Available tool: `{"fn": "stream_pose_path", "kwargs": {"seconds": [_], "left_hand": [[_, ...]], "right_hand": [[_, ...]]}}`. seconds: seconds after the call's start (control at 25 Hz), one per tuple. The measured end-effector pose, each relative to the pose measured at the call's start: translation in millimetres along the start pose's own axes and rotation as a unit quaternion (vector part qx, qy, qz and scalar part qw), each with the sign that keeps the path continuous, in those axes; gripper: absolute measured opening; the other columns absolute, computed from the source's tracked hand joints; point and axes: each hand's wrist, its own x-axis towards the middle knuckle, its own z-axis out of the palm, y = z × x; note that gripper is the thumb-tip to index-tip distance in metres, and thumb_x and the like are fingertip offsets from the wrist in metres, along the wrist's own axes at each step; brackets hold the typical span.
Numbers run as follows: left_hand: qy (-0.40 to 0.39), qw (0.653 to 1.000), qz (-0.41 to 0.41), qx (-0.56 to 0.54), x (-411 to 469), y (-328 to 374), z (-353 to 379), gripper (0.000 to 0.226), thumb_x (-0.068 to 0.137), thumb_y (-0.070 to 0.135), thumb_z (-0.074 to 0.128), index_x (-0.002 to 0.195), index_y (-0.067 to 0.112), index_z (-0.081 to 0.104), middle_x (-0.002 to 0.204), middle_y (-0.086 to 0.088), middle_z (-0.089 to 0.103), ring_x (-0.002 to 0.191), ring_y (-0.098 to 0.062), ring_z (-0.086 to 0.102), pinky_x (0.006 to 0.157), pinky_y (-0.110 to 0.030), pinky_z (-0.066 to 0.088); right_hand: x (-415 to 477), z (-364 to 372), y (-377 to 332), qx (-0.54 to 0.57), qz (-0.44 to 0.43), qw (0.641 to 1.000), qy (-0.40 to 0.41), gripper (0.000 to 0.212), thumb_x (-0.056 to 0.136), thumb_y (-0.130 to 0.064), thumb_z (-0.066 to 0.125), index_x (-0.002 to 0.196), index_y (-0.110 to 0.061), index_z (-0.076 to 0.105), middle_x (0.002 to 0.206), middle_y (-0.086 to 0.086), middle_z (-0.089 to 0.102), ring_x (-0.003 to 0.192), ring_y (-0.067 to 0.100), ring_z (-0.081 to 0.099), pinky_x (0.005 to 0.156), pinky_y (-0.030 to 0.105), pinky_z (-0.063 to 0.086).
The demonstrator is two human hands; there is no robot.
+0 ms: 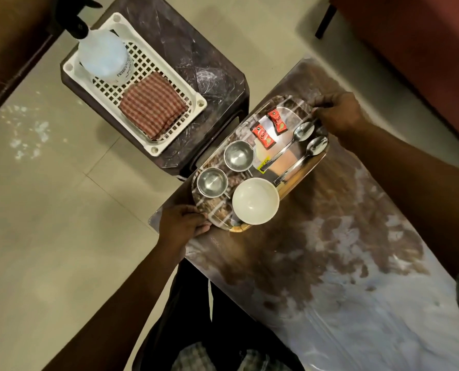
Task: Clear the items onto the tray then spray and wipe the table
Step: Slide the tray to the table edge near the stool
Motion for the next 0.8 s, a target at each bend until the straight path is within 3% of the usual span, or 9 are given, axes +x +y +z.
{"fn": "stream_pose_path", "kwargs": {"seconds": [0.16, 0.56, 0.72, 0.8], "left_hand": [[0.008, 1.000, -0.018, 0.020, 8, -3, 2, 0.019, 0.091, -0.020, 0.068, 0.110, -0.016, 0.064, 0.085, -0.027, 0.070, 0.060, -0.024, 0.074, 0.074, -0.037, 0.067], [0.023, 0.998, 0.003, 0.064, 19, -15, -3, 0.007, 0.091, -0.017, 0.069, 0.092, -0.010, 0.068, 0.088, -0.031, 0.075, 0.068, -0.029, 0.078, 0.065, -0.031, 0.068], [0.028, 0.996, 0.002, 0.081, 26, -22, -5, 0.013, 0.092, -0.014, 0.069, 0.084, -0.003, 0.070, 0.094, -0.035, 0.076, 0.082, -0.038, 0.079, 0.083, -0.044, 0.066], [0.021, 0.997, -0.010, 0.075, 26, -24, -6, 0.009, 0.094, -0.013, 0.069, 0.090, -0.005, 0.069, 0.097, -0.033, 0.076, 0.092, -0.042, 0.077, 0.092, -0.051, 0.063]], "right_hand": [[8, 9, 4, -0.009, 0.003, 1.000, -0.011, 0.022, 0.100, 0.001, 0.065, 0.106, -0.019, 0.073, 0.087, 0.002, 0.070, 0.063, 0.013, 0.062, 0.044, 0.017, 0.052], [17, 21, 15, -0.028, 0.007, 1.000, -0.007, 0.021, 0.100, -0.001, 0.067, 0.107, -0.020, 0.073, 0.099, 0.004, 0.071, 0.071, 0.013, 0.068, 0.046, 0.018, 0.055], [14, 26, 16, -0.037, 0.008, 0.999, -0.010, 0.024, 0.099, 0.002, 0.068, 0.102, -0.021, 0.073, 0.103, 0.007, 0.074, 0.070, 0.011, 0.068, 0.044, 0.015, 0.052], [6, 24, 12, -0.039, 0.001, 0.999, -0.017, 0.026, 0.100, -0.001, 0.066, 0.099, -0.025, 0.072, 0.106, 0.006, 0.075, 0.075, 0.012, 0.069, 0.050, 0.016, 0.055]]}}
